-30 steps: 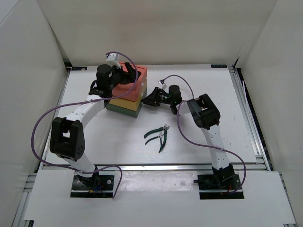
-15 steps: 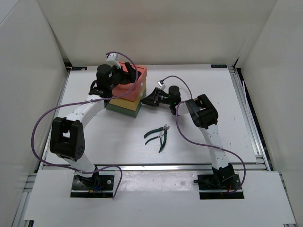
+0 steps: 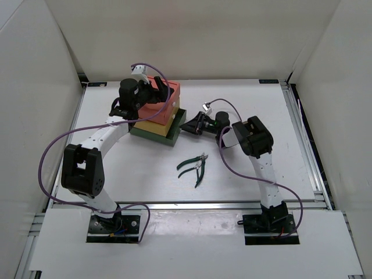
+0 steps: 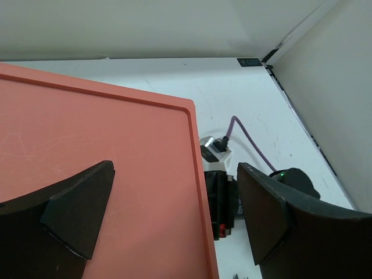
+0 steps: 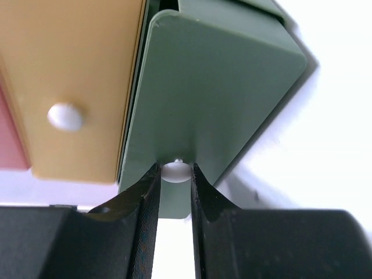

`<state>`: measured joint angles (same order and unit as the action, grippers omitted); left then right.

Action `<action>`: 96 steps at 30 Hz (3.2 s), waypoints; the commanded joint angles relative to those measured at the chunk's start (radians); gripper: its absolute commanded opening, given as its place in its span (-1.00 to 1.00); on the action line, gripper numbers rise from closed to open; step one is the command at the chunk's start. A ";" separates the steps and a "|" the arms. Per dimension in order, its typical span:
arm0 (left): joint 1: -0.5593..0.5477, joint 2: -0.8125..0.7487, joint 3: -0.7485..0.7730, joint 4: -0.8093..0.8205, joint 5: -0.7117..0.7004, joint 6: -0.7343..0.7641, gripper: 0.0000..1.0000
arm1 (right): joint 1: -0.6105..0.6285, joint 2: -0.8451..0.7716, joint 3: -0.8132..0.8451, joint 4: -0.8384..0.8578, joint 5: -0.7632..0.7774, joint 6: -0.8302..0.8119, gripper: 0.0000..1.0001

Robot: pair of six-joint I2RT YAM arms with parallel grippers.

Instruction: Sort the tools into containers

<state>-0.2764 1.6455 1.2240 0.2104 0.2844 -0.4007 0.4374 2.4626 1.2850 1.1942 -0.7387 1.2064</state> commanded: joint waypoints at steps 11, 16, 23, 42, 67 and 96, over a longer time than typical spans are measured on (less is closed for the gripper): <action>0.013 0.030 -0.012 -0.241 -0.018 -0.007 0.98 | -0.143 -0.171 -0.282 0.232 -0.088 0.033 -1.00; 0.014 0.028 -0.009 -0.241 -0.020 -0.007 0.98 | -0.164 -0.177 -0.317 0.254 -0.094 0.039 -0.94; 0.014 0.022 -0.009 -0.247 -0.027 -0.004 0.98 | -0.216 -0.394 -0.536 0.169 0.026 -0.046 -0.28; 0.008 -0.019 -0.046 -0.247 -0.045 -0.004 0.98 | 0.274 -0.873 -0.633 -1.010 0.855 -0.706 0.29; 0.008 -0.016 -0.055 -0.241 -0.039 -0.003 0.98 | 0.419 -1.193 -0.770 -1.122 1.037 -0.639 0.17; 0.008 -0.038 -0.061 -0.241 -0.048 -0.001 0.98 | 0.409 -1.260 -0.665 -1.256 1.180 -0.590 -1.00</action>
<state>-0.2703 1.6096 1.2167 0.1520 0.2584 -0.3962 0.8448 1.2552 0.5499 -0.0486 0.3344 0.6502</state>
